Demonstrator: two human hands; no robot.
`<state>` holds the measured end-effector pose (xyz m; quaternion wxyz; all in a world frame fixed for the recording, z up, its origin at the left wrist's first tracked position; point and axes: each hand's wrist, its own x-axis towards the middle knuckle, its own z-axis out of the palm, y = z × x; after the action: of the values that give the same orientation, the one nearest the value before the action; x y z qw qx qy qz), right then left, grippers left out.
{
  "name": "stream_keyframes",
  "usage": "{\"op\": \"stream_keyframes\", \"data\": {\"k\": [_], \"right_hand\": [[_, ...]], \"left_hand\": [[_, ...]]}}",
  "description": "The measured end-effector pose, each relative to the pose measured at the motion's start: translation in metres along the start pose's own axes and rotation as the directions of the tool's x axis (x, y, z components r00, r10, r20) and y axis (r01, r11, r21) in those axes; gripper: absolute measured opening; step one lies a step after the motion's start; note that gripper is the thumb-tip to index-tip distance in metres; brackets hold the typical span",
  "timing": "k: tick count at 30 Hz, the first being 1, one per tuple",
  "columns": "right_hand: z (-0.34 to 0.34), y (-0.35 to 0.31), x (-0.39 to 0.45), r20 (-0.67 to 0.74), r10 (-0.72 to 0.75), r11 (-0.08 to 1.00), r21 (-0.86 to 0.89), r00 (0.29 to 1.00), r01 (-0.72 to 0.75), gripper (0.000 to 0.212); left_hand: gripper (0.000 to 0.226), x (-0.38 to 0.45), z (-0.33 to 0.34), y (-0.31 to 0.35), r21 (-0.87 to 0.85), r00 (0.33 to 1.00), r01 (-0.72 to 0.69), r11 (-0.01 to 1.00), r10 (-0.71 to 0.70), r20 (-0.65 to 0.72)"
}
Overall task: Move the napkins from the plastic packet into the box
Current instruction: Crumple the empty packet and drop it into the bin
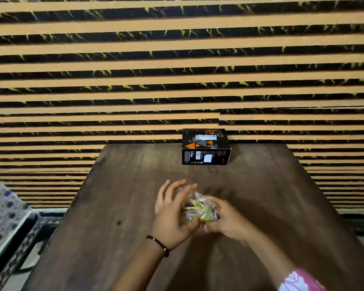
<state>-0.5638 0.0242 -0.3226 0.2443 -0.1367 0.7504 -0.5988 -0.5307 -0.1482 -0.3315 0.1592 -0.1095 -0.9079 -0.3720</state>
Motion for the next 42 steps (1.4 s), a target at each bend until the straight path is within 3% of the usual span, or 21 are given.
{"op": "stream_keyframes", "data": {"k": [3, 6, 8, 10, 13, 16, 21, 23, 26, 29, 32, 35, 39, 42], "right_hand": [[-0.011, 0.002, -0.009, -0.095, -0.048, 0.999, 0.010, 0.994, 0.049, 0.054], [-0.017, 0.006, -0.022, -0.204, -0.044, 0.996, 0.065, 0.978, 0.058, 0.050], [-0.023, 0.010, -0.032, -0.300, -0.049, 0.995, 0.069, 0.953, 0.073, 0.069], [-0.032, 0.011, -0.044, -0.383, -0.150, 0.989, -0.071, 0.912, 0.133, 0.082], [-0.044, 0.005, -0.068, -0.393, -0.277, 0.941, -0.294, 0.877, 0.165, 0.092], [-0.057, 0.006, -0.094, -0.343, -0.336, 0.828, -0.551, 0.877, 0.102, 0.099], [-0.100, 0.019, -0.147, -0.447, -0.299, 0.743, -0.663, 0.843, -0.088, 0.101], [-0.124, 0.026, -0.173, -0.513, -0.314, 0.734, -0.665, 0.799, -0.139, 0.095], [-0.164, 0.044, -0.213, -0.583, -0.335, 0.754, -0.637, 0.740, -0.161, 0.086], [-0.207, 0.063, -0.260, -0.658, -0.344, 0.829, -0.548, 0.670, -0.112, 0.076], [-0.248, 0.083, -0.306, -0.732, -0.312, 0.899, -0.434, 0.605, -0.061, 0.075], [-0.279, 0.102, -0.338, -0.766, -0.304, 0.917, -0.397, 0.566, -0.045, 0.071], [-0.321, 0.119, -0.366, -0.799, -0.271, 0.926, -0.369, 0.537, -0.081, 0.063], [-0.352, 0.134, -0.372, -0.742, -0.212, 0.925, -0.363, 0.635, -0.115, 0.077]], "left_hand": [[0.065, 0.010, 0.009, 0.008, -0.307, 0.987, 0.049, 0.951, 0.002, 0.163], [0.047, 0.016, 0.021, 0.015, -0.329, 0.990, 0.020, 0.944, 0.028, 0.139], [0.037, 0.021, 0.029, 0.022, -0.368, 0.995, 0.046, 0.929, -0.012, 0.094], [0.031, 0.025, 0.037, 0.031, -0.424, 0.995, 0.099, 0.900, -0.077, 0.068], [0.027, 0.030, 0.052, 0.053, -0.463, 0.988, 0.156, 0.872, -0.132, 0.085], [0.023, 0.033, 0.078, 0.083, -0.477, 0.983, 0.174, 0.861, -0.126, 0.131], [0.022, 0.030, 0.135, 0.150, -0.541, 0.965, 0.239, 0.806, -0.134, 0.226], [0.022, 0.022, 0.160, 0.183, -0.602, 0.947, 0.274, 0.750, -0.100, 0.306], [0.040, 0.012, 0.195, 0.228, -0.681, 0.907, 0.352, 0.642, -0.052, 0.419], [0.056, 0.004, 0.233, 0.268, -0.767, 0.875, 0.441, 0.466, -0.036, 0.482], [0.048, -0.001, 0.268, 0.307, -0.782, 0.829, 0.531, 0.325, -0.007, 0.560], [0.047, -0.002, 0.302, 0.339, -0.754, 0.805, 0.530, 0.389, 0.048, 0.591], [0.042, 0.005, 0.351, 0.376, -0.699, 0.798, 0.517, 0.495, 0.018, 0.603], [0.034, 0.026, 0.381, 0.394, -0.675, 0.809, 0.503, 0.539, -0.018, 0.588]]}}
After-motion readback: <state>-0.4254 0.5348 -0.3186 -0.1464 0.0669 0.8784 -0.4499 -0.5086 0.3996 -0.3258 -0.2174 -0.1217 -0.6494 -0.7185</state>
